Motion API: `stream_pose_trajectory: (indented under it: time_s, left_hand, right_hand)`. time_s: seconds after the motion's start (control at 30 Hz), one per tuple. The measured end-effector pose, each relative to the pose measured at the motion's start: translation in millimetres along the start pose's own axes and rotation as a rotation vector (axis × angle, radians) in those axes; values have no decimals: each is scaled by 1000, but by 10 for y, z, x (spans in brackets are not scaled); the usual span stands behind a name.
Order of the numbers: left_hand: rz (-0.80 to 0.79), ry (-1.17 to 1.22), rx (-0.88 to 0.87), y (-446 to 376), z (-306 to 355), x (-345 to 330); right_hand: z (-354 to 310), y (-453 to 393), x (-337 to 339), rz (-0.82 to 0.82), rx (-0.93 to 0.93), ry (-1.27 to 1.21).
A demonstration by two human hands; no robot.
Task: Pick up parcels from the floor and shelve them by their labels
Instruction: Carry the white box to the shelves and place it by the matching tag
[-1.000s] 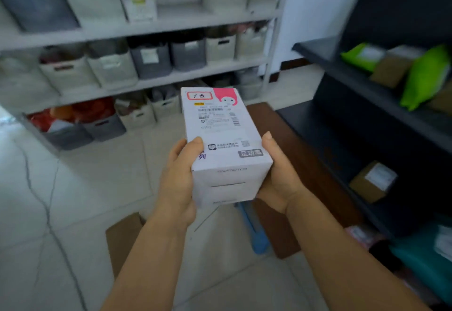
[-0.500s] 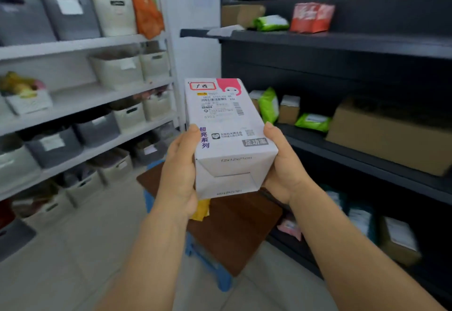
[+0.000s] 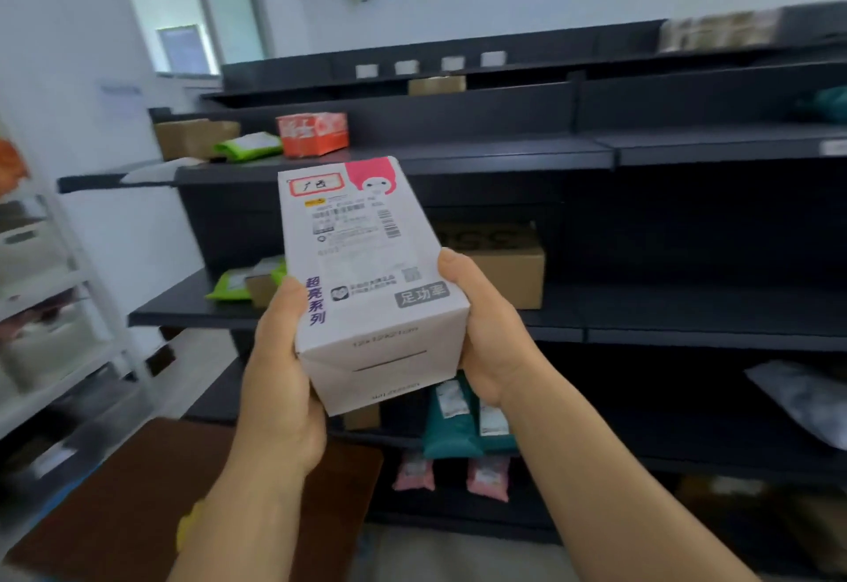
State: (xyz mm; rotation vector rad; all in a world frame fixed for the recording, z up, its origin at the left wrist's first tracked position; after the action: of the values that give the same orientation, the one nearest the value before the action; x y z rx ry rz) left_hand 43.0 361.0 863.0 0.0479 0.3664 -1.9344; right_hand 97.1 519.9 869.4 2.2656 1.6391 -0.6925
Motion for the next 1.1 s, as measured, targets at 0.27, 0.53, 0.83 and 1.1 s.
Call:
stream_pose_trajectory:
  time_s: [0.27, 0.53, 0.83, 1.1]
  left_hand:
    - [-203, 78, -28, -34, 3, -1310]
    - [-339, 103, -17, 14, -97, -2740]
    - [-475, 158, -44, 136, -253, -4184]
    - [-643, 197, 16, 72, -407, -5330]
  right_hand:
    - [-871, 296, 884, 102, 146, 25]
    - [-1783, 673, 1938, 188, 293, 76]
    - [-2604, 1071, 3049, 307, 433, 153]
    - [-3188, 1305, 3907, 453, 546, 182]
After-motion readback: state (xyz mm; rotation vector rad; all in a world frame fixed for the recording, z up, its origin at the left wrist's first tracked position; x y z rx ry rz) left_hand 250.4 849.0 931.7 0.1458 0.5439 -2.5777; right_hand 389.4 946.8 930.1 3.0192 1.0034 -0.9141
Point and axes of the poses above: each hand's wrist, its own y-axis away from the middle knuckle, its own x-axis out of the back of the hand, z = x × y, the point moved 2 cm from there along -y, towards the middle knuckle, and after that the axes turned 13 degrees about -y, right-handed, at the moved point
